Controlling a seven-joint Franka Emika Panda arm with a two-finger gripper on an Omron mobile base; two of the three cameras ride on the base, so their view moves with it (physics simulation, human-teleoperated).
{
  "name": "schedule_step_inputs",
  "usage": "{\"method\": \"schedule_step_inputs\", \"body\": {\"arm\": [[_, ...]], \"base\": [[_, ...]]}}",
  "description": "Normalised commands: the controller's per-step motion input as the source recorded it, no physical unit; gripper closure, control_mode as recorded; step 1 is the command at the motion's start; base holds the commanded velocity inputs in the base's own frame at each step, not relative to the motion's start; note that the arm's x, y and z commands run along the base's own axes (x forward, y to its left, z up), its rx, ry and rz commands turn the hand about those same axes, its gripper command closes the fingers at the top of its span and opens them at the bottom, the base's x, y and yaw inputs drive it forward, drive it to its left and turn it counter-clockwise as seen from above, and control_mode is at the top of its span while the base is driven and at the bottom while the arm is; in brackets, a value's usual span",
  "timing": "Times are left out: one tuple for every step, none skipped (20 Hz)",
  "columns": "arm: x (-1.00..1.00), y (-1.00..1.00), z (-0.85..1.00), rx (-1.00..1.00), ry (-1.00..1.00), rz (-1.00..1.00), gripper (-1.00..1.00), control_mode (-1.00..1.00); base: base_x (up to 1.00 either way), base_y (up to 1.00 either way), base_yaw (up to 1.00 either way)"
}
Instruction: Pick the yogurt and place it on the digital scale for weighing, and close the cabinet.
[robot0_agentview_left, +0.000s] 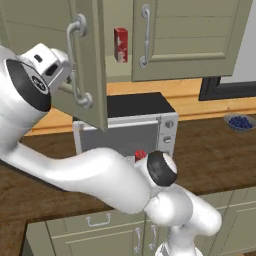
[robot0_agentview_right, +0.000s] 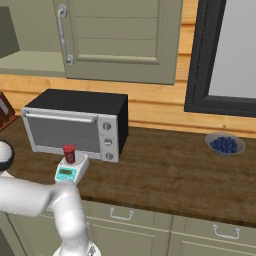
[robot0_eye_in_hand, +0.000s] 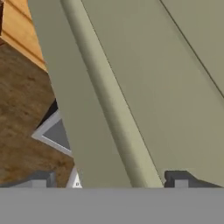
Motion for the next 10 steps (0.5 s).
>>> {"method": "schedule_step_inputs", "body": {"arm": [[1.0, -1.0, 0.0, 0.2, 0.0, 0.05, -1.0, -1.0], [1.0, -1.0, 0.0, 0.21, 0.0, 0.09, -1.0, -1.0], [1.0, -1.0, 0.0, 0.21, -0.04, 0.13, -1.0, -1.0], [1.0, -1.0, -0.24, 0.21, -0.01, 0.18, -1.0, -1.0], [1.0, -1.0, -0.56, 0.15, -0.09, 0.24, -1.0, -1.0], [1.0, -0.84, -0.94, 0.05, -0.13, 0.29, -1.0, -1.0], [1.0, -0.19, -1.0, 0.0, -0.27, 0.34, -1.0, -1.0], [1.0, -0.03, -1.0, -0.06, -0.39, 0.34, -1.0, -1.0], [1.0, 0.0, -1.0, -0.07, -0.55, 0.34, -1.0, -1.0], [1.0, 0.0, -1.0, -0.04, -0.66, 0.34, -1.0, -1.0]], "base": [[0.0, 0.0, 0.0], [0.0, 0.0, 0.0], [0.0, 0.0, 0.0], [0.0, 0.0, 0.0], [0.0, 0.0, 0.0], [0.0, 0.0, 0.0], [0.0, 0.0, 0.0], [0.0, 0.0, 0.0], [0.0, 0.0, 0.0], [0.0, 0.0, 0.0]]}}
